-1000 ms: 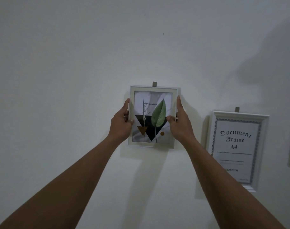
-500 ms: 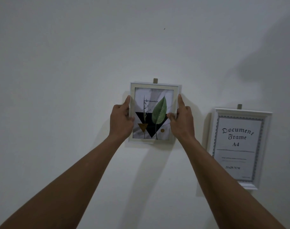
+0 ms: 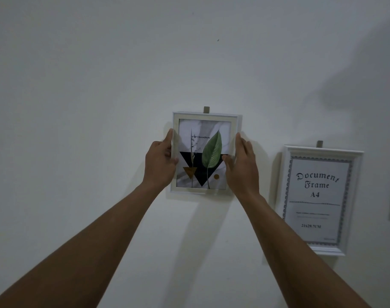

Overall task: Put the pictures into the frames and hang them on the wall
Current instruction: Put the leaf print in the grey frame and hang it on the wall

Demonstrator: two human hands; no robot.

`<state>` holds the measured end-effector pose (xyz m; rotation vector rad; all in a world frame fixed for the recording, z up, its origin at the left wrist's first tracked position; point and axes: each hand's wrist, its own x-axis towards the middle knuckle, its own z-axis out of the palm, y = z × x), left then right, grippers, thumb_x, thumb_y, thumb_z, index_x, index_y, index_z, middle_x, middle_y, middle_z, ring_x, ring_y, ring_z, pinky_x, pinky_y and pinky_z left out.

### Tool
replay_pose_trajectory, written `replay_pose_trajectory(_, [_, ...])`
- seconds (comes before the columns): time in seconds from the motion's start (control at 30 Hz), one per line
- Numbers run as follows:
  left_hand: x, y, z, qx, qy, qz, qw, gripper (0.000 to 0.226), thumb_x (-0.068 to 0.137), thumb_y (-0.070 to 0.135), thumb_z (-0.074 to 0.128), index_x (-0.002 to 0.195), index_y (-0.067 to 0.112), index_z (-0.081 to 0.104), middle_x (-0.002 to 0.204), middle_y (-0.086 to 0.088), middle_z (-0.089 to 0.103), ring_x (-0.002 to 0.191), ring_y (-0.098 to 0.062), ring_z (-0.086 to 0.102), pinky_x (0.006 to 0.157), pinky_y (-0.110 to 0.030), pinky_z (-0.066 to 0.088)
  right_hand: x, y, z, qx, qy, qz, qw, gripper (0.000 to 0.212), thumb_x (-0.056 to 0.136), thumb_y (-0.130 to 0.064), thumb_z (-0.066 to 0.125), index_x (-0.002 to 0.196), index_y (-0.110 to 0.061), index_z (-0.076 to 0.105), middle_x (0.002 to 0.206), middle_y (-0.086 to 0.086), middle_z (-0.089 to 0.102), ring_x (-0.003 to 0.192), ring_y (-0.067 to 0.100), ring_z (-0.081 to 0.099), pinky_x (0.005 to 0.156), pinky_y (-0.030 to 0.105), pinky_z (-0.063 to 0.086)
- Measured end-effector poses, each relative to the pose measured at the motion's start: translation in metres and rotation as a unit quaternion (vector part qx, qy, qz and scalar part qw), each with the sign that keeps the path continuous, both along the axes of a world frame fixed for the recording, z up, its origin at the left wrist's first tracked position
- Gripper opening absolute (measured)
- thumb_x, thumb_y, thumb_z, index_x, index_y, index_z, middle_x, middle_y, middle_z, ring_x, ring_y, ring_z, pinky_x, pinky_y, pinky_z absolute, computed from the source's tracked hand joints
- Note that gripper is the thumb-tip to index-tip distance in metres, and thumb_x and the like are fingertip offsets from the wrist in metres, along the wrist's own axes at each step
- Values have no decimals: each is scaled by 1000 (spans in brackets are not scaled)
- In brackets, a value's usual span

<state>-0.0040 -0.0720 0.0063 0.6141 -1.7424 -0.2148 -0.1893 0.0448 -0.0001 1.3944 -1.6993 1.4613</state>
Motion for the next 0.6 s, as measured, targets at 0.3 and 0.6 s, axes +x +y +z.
replay_pose_trajectory(0.3, [-1, 5, 1, -20, 28, -11, 999, 79, 80, 3, 65, 150, 23, 33, 98, -7, 59, 91, -11, 51, 73, -1, 34, 1, 7, 1, 8, -12, 17, 1000, 64, 102, -26, 48, 156, -16, 15, 162, 3, 22, 152, 21, 7, 121, 46, 20])
replay_pose_trajectory(0.6, [0, 17, 4, -19, 23, -12, 999, 74, 86, 7, 67, 150, 16, 32, 97, 3, 51, 102, -19, 52, 85, -20, 36, 0, 7, 0, 22, -4, 9, 1000, 63, 103, -28, 46, 156, -14, 15, 162, 5, 19, 152, 21, 6, 122, 48, 19])
